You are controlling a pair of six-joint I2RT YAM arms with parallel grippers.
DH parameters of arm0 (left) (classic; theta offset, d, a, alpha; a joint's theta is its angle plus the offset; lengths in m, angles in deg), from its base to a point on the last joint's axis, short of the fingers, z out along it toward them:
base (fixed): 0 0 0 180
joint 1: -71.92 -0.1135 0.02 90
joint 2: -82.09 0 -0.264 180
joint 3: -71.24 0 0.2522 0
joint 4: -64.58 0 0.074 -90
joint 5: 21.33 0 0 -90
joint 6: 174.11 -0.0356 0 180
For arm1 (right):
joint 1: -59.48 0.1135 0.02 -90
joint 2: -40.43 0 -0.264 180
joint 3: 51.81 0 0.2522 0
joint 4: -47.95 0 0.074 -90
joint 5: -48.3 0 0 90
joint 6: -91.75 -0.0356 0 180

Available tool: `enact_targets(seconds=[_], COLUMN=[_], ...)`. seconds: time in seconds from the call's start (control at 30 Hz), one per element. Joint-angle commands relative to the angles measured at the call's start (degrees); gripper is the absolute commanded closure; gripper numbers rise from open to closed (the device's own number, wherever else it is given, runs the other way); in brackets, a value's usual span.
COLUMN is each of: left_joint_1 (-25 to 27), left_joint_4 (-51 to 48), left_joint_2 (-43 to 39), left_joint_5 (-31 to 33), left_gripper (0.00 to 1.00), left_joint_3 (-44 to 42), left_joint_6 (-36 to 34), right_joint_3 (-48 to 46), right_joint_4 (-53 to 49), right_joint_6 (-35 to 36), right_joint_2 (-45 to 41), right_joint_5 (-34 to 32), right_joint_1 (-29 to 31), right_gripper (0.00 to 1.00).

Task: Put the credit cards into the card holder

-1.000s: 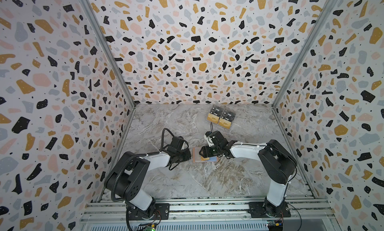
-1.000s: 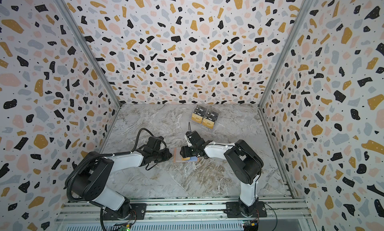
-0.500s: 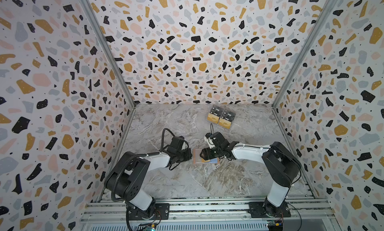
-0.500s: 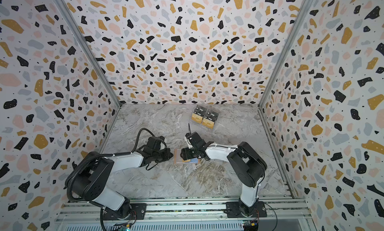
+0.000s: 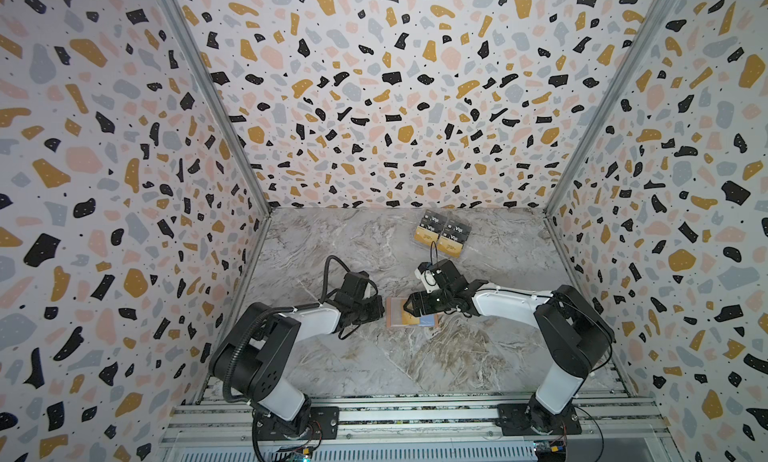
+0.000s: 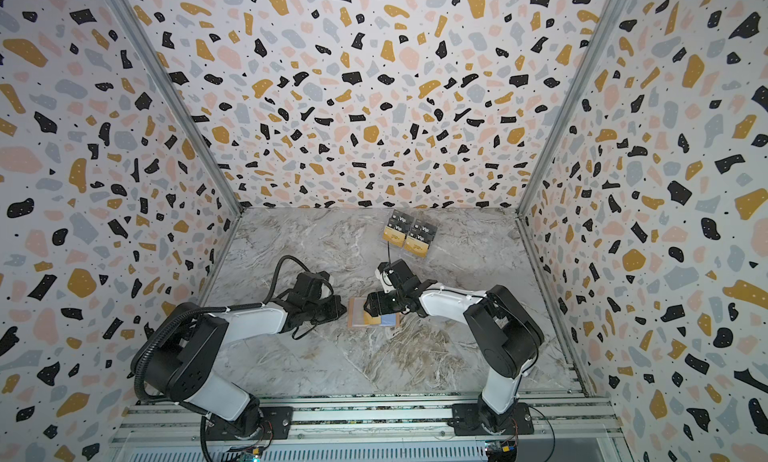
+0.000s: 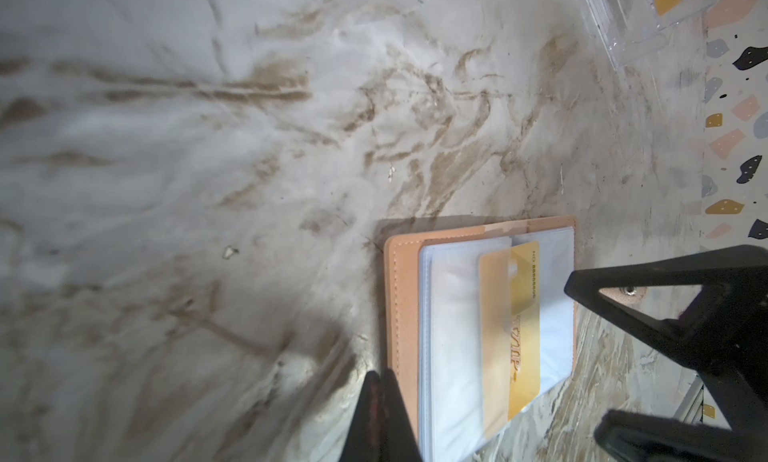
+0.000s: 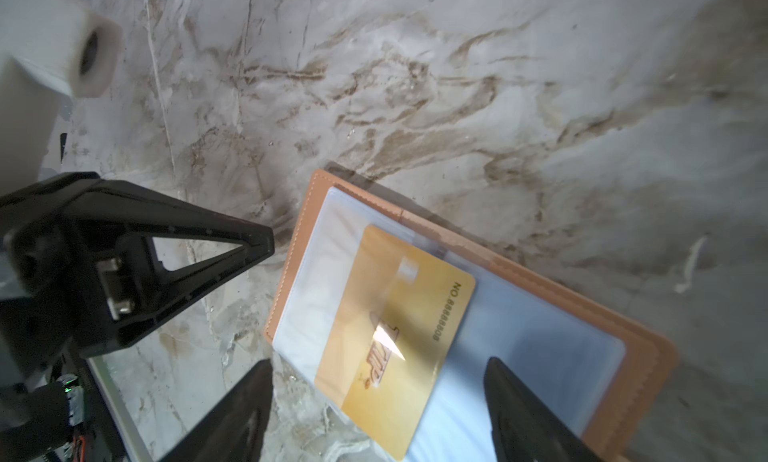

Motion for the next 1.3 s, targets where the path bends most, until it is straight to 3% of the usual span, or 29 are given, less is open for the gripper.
enact_targets(seconds=[0.0, 0.97, 1.27], left_joint_1=[0.40, 0.61, 0.53], left_joint_4=[0.19, 7.43, -7.97], left_joint_2=[0.98, -0.41, -8.12], left_joint_5=[0.28, -1.18, 1.76], left_gripper=[0.99, 1.00, 0.71], left_joint_3=[0.82, -4.32, 2.08], left_joint_6=[-0.63, 2.30, -2.83], right_joint_3=[1.47, 6.32, 0.65], right_joint_4=[-0.57, -2.59, -5.66], right_joint_6=[-1.77, -8.27, -2.25], right_joint_2=[1.34, 4.53, -3.49], right_joint_5=[2.71, 3.94, 3.72], right_joint_1=[0.77, 4.26, -1.80], right_gripper=[0.20, 0.18, 0.22])
